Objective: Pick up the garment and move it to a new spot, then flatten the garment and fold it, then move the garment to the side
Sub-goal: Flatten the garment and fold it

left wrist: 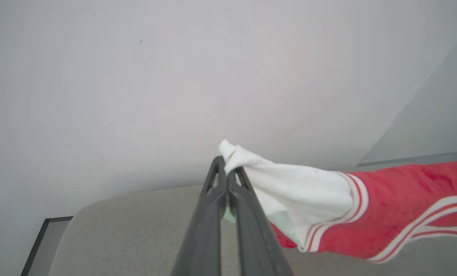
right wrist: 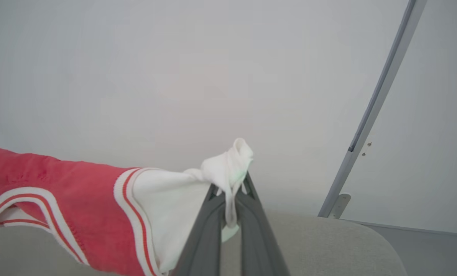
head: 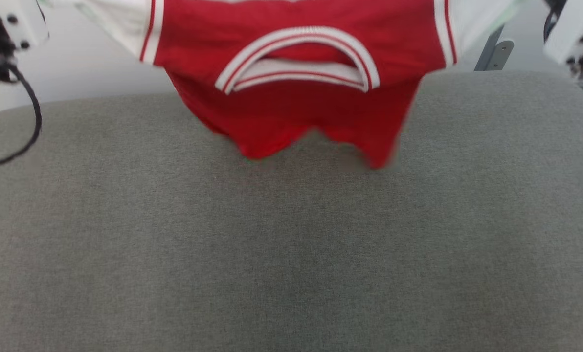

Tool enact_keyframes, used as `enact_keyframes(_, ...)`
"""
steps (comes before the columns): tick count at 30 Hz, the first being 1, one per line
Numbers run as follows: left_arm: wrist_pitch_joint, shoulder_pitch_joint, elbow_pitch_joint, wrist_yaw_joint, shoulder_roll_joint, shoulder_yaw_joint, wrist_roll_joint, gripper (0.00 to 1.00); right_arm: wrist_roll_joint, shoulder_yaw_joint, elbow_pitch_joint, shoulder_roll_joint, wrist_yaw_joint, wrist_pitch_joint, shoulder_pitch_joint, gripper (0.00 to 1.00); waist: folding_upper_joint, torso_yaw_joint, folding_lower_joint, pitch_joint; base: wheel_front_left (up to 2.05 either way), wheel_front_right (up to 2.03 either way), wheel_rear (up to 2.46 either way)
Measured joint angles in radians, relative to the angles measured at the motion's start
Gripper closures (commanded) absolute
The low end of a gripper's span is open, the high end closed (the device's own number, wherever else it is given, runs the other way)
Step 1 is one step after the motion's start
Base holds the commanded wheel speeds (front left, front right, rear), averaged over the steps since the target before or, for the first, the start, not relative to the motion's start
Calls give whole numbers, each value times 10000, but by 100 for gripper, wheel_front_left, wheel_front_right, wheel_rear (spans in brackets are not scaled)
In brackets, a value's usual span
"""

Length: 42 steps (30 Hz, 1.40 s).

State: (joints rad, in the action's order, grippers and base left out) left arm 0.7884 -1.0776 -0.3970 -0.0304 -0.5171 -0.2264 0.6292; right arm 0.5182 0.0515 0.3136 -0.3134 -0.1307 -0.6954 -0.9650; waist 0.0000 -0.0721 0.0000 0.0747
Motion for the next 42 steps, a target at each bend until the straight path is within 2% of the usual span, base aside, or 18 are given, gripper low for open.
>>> enact_keyframes(12,-1720,-2240,-2029,589,466,-121,-309,100,-477,759,2151,217,0,1009,-2002,100,0,-140,0,33,0,0,0)
enact_keyframes(16,-2449,-2754,-2623,809,667,-221,-407,100,-660,1049,2853,213,0,1653,-2464,100,0,-134,0,262,0,0,0)
enact_keyframes(19,-3095,-3285,-3076,853,798,-234,-514,100,-838,1233,3415,230,0,2424,-2894,100,0,-122,0,574,0,0,0)
enact_keyframes(25,-4832,-4675,-3894,917,999,-360,-1018,100,-1651,1175,4544,234,-2,4702,-4229,100,0,-68,0,1523,0,0,0)
enact_keyframes(34,-8472,-6906,-4798,1020,1212,-639,-1969,100,-3714,940,5927,-6,-2,8589,-6333,100,0,184,-1,3332,0,0,0)
enact_keyframes(38,-9551,-7246,-5444,1235,1325,-769,-2027,100,-4571,780,6617,-38,-2,9279,-6867,100,0,364,0,4020,0,0,0)
enact_keyframes(42,-9651,-7004,-6539,1450,1373,-1020,-1987,100,-4801,736,7628,196,-2,9361,-6730,100,0,635,0,4417,0,0,0)
